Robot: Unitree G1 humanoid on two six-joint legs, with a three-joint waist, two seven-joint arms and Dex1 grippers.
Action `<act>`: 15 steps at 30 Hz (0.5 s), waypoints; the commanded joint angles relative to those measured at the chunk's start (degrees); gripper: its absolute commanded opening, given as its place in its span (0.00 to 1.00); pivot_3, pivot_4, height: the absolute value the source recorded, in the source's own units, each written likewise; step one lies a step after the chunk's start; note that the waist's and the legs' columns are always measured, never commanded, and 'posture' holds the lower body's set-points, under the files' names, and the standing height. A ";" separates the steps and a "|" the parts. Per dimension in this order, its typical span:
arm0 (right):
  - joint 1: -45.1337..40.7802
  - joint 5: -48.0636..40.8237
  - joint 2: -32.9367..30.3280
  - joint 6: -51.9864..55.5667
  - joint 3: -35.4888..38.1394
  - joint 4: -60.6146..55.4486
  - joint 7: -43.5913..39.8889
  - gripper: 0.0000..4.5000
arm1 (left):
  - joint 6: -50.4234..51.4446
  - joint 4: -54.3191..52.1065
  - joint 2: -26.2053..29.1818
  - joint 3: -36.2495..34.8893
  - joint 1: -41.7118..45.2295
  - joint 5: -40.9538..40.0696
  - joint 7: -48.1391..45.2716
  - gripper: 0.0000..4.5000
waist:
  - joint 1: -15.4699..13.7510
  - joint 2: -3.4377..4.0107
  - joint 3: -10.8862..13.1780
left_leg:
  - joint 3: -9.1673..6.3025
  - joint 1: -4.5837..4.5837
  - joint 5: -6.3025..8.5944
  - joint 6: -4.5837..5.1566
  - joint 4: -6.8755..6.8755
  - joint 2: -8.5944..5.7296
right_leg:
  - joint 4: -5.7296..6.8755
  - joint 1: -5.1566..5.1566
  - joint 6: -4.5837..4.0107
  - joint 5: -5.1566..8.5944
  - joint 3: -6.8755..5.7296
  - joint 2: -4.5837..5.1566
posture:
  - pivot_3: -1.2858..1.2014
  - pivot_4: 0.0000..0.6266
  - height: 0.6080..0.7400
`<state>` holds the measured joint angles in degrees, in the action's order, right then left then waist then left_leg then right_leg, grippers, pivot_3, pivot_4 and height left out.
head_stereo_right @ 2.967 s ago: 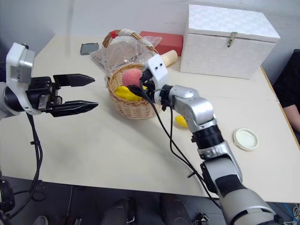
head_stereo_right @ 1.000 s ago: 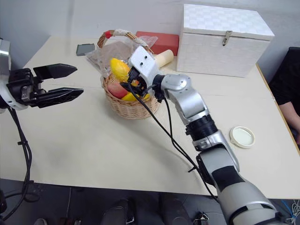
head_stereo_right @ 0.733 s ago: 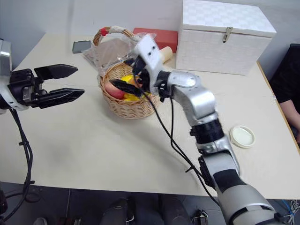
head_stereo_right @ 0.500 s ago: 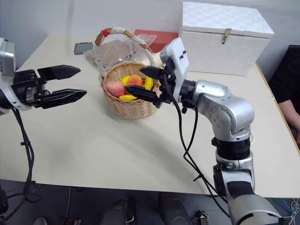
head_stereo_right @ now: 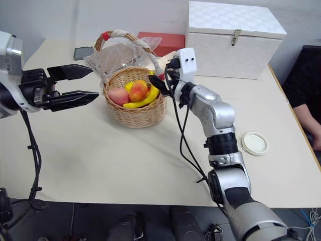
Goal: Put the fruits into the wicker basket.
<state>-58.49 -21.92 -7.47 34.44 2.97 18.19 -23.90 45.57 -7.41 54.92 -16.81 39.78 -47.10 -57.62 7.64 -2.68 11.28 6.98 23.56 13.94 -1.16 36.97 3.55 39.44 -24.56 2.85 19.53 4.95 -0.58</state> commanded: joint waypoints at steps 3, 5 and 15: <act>-1.77 0.35 0.38 -3.78 -0.02 0.93 -2.02 0.37 | -1.49 0.12 0.31 -1.09 0.93 0.47 0.00 1.00 | 0.08 0.00 0.00 | -0.01 -0.01 0.00 0.00 0.03 0.00 | 0.04 0.01 0.00 0.00 0.00 0.00 | 0.52 0.24 1.00; -1.00 0.88 -0.12 -4.27 -0.46 0.11 -2.53 0.22 | -1.72 0.20 0.13 -0.89 1.14 0.57 0.07 1.00 | 0.20 0.00 0.00 | -0.01 -0.02 0.00 0.00 0.04 -0.01 | 0.08 0.01 0.00 0.00 0.00 0.00 | 0.52 0.24 1.00; 11.37 -8.46 -12.36 -1.96 10.62 -22.26 -9.04 0.05 | 0.05 -2.58 -4.46 0.94 3.37 -1.97 2.08 1.00 | -1.37 0.03 0.03 | -0.05 0.14 0.03 0.02 0.04 -0.02 | -0.04 -0.02 0.06 0.02 -0.05 0.03 | 0.52 0.24 1.00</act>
<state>-46.54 -26.92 -16.11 32.34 7.33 3.33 -32.34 45.62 -7.27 50.34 -15.20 42.49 -47.56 -55.86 6.26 -2.65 11.31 6.93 23.72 13.98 -1.14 37.02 3.53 39.37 -24.59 2.92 19.56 4.91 -0.54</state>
